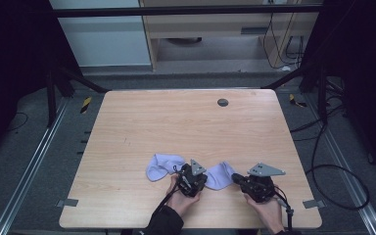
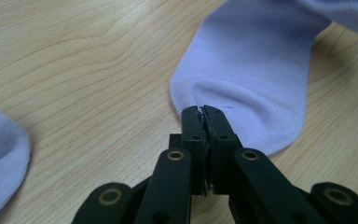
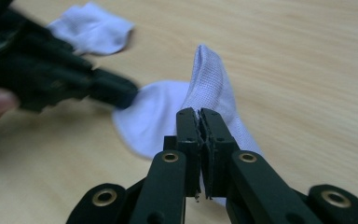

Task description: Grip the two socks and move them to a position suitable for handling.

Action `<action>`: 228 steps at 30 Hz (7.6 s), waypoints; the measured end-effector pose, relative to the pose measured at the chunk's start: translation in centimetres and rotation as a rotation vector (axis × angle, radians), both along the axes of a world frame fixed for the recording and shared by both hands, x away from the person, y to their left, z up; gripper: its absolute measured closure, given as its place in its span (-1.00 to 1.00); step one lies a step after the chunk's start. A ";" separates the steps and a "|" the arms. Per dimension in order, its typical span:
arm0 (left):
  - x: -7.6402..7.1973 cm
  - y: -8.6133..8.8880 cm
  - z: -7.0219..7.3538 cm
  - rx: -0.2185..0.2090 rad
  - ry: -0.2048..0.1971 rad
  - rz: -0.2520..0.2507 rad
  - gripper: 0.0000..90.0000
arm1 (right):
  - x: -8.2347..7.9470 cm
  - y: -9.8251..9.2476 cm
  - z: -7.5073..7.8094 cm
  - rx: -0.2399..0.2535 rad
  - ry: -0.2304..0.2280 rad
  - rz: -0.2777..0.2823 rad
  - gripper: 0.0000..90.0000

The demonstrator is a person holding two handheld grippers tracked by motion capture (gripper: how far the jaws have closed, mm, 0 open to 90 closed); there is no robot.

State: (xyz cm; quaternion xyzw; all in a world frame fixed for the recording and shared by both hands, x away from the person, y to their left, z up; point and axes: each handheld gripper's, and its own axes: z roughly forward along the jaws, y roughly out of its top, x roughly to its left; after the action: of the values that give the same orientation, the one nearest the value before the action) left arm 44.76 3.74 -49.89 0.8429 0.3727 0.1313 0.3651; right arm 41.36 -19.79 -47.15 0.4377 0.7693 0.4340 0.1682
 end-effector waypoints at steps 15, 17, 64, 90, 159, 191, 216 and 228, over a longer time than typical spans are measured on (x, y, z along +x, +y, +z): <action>0.1 0.0 0.0 -0.001 -0.004 0.001 0.89 | 3.5 -2.4 -0.7 -0.063 -0.005 -0.182 0.87; 0.1 0.0 0.0 -0.006 -0.009 0.004 0.79 | 3.9 -2.7 -0.7 -0.077 -0.018 -0.203 0.79; 1.0 0.6 1.6 -0.062 -0.017 0.042 0.67 | 1.6 -5.0 -1.3 -0.090 0.097 -0.194 0.71; -0.4 15.6 7.6 -0.020 -0.105 0.194 0.17 | 1.9 -0.1 3.3 0.038 -0.083 -0.032 0.09; 0.8 17.5 1.1 0.050 0.011 0.177 0.94 | 7.3 19.2 0.6 -0.039 0.005 0.235 0.94; 0.8 19.7 1.6 0.079 -0.005 0.261 0.59 | 12.8 18.0 -0.6 -0.101 0.066 0.043 0.63; 2.3 20.9 1.8 0.123 -0.027 0.319 0.94 | 10.2 18.7 -1.4 -0.110 0.091 0.107 0.97; 2.1 21.6 2.5 0.080 -0.056 0.340 0.66 | 9.1 17.7 -1.1 -0.063 0.083 0.085 0.61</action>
State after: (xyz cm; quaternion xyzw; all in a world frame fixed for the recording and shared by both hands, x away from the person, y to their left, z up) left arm 46.86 25.35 -47.42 0.7776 0.4939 0.2293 0.3143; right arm 50.44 -2.06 -48.24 0.4168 0.8067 0.3977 0.1315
